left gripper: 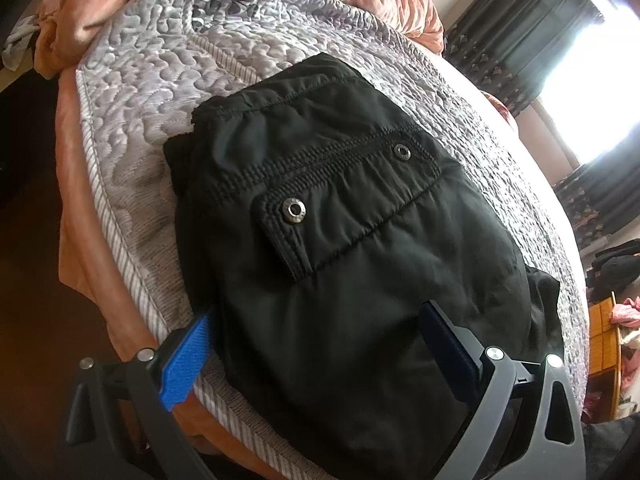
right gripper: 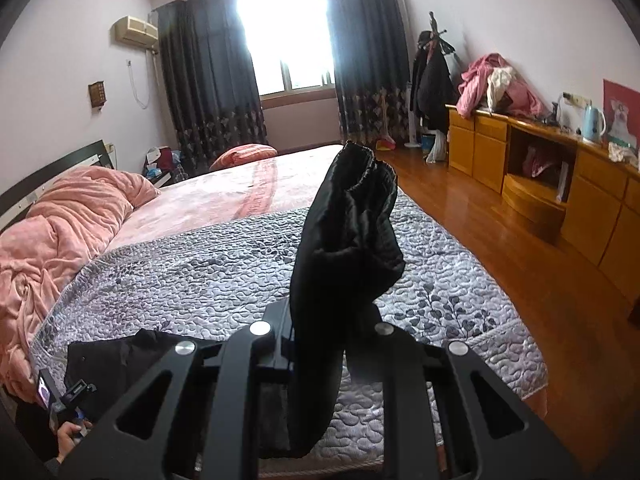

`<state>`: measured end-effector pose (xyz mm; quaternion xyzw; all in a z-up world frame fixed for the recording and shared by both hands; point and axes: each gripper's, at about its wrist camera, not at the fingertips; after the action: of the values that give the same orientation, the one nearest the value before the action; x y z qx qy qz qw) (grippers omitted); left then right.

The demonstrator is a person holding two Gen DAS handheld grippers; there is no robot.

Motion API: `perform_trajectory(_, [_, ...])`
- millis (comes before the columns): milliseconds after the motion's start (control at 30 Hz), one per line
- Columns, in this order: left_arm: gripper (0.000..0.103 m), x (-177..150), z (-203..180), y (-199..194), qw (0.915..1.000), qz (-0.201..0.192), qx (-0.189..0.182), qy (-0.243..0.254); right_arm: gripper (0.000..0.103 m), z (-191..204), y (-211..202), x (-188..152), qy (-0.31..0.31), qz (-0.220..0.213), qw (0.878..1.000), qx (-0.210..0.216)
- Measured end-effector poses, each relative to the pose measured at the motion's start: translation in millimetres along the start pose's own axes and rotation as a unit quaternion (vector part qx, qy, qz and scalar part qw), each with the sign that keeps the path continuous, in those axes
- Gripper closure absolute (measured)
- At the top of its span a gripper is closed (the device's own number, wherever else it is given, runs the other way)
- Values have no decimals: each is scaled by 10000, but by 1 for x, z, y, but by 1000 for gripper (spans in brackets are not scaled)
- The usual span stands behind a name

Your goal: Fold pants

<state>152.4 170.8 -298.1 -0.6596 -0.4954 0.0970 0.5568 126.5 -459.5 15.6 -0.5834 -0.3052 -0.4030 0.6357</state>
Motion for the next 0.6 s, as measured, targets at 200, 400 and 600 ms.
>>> perform_trajectory(200, [4,2,0,2,10000,10,14,16,87,10,0,0,-272,-50,9996,-33])
perform_trajectory(400, [4,3,1,3,10000,14,12,20,87,17,1,1,-410,-41,9991,-17])
perform_trajectory(600, [4,3,2,3,10000,18,-11,14,87,24,1,1,-537,-63,9985,-39])
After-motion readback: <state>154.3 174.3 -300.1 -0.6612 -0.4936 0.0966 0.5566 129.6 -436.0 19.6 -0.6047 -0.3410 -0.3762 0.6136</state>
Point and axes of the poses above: each gripper's, at about its wrist camera, not at the fingertips, and y roughly the way its jaws point, z to its left, x to its top, and after that the axes turned 2 degrees about x, right-handed
